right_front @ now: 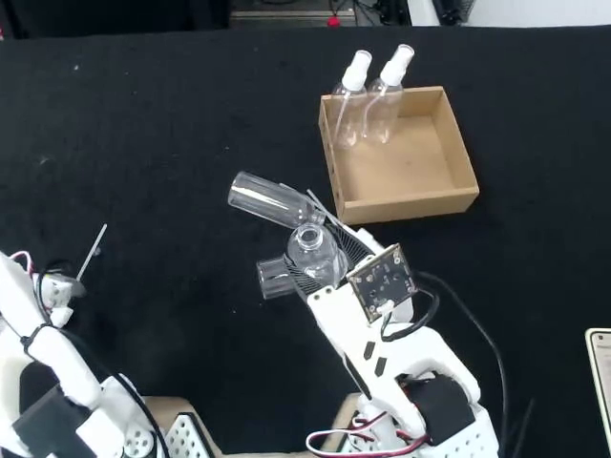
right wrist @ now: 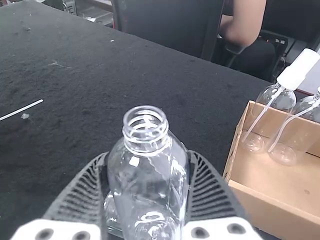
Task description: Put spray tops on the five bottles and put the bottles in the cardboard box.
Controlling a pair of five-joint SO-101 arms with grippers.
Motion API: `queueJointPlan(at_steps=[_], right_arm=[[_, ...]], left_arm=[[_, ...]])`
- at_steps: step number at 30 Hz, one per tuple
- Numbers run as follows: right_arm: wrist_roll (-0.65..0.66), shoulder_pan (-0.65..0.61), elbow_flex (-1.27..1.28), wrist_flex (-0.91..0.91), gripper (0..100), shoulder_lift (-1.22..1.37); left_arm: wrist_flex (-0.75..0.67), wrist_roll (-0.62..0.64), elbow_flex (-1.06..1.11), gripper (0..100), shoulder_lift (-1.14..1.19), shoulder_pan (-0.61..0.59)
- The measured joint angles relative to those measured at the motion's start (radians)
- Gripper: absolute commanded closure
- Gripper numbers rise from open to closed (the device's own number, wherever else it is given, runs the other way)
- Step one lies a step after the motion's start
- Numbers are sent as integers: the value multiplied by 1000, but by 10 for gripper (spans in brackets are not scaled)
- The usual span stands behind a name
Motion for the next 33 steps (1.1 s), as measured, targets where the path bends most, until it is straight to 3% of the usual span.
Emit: queueJointPlan(at_steps=[5,15,33], right_arm=[[0,0,0,0,986,0],[0,0,0,0,986,0],[0,0,0,0,986,0]], left_arm=[[-115,127,57,701,0,0],[-193,232,104,702,0,21],[-249,259,107,703,0,21]])
